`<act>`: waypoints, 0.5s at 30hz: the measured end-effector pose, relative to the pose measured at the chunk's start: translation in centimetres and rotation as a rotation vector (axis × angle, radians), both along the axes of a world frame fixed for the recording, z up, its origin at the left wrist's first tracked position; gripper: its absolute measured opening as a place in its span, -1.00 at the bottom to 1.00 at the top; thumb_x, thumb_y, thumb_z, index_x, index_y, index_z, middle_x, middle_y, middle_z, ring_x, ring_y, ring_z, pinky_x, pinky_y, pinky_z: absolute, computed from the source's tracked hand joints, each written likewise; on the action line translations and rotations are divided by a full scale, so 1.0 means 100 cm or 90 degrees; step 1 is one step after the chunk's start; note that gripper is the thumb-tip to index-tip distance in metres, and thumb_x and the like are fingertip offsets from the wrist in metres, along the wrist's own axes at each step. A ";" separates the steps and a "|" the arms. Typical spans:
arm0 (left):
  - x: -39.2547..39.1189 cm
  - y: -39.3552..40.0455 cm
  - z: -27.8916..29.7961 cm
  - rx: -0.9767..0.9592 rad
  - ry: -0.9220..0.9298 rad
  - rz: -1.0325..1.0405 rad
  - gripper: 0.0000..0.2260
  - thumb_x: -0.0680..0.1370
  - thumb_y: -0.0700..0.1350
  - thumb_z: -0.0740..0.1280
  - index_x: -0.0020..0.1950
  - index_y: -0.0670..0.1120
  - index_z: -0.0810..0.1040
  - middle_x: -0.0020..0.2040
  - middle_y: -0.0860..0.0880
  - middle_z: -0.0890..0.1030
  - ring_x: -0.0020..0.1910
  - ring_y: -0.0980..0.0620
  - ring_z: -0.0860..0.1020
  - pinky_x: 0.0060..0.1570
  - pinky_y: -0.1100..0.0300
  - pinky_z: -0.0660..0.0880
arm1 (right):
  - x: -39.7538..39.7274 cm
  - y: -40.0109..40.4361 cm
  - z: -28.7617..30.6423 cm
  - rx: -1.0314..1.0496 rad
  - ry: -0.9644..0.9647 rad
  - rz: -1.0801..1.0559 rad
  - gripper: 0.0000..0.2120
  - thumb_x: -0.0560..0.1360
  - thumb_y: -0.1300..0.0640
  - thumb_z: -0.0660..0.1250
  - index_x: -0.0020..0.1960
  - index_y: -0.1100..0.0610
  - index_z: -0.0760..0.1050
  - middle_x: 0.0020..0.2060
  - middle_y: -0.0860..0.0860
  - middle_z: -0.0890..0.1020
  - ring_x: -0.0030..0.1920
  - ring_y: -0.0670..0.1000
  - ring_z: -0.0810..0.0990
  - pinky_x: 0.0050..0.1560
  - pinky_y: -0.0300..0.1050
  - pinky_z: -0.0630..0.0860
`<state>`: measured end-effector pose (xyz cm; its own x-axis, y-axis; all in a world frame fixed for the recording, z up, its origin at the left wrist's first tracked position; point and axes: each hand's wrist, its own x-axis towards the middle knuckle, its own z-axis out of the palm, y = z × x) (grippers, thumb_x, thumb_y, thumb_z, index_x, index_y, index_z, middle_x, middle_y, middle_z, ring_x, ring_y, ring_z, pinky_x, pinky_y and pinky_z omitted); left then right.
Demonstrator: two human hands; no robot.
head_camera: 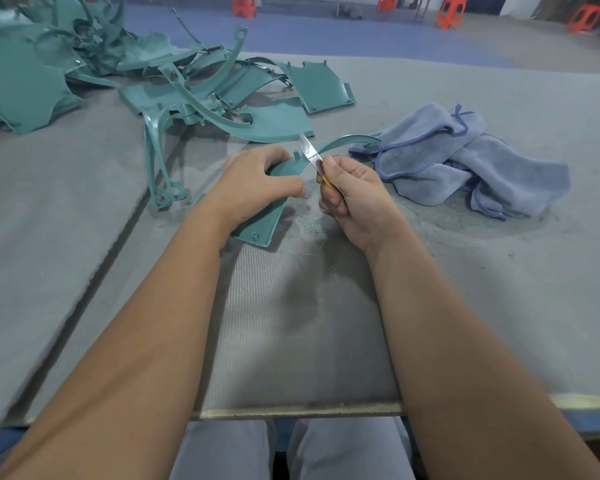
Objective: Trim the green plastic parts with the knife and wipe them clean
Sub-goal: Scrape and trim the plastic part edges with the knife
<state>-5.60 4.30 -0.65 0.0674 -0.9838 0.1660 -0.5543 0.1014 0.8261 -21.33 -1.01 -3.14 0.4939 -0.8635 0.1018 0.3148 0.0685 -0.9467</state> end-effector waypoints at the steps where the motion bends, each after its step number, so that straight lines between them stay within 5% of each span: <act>1: 0.000 0.000 0.000 0.000 -0.001 -0.001 -0.73 0.23 0.11 0.37 -0.18 0.00 0.50 -0.21 -0.02 0.52 -0.21 -0.01 0.48 -0.16 0.07 0.41 | 0.000 0.000 0.000 0.003 -0.005 -0.002 -0.74 0.65 0.22 0.12 -0.20 0.20 0.43 -0.58 -0.09 0.36 -0.60 -0.17 0.20 -0.41 -0.19 0.04; 15: -0.002 0.004 0.001 -0.002 -0.010 0.011 -0.73 0.26 0.04 0.36 -0.14 -0.07 0.52 -0.18 -0.10 0.55 -0.22 0.00 0.47 -0.19 0.11 0.39 | -0.001 -0.003 -0.003 0.020 -0.054 -0.006 -0.75 0.65 0.22 0.12 -0.18 0.20 0.44 -0.56 -0.11 0.39 -0.61 -0.19 0.22 -0.47 -0.27 0.08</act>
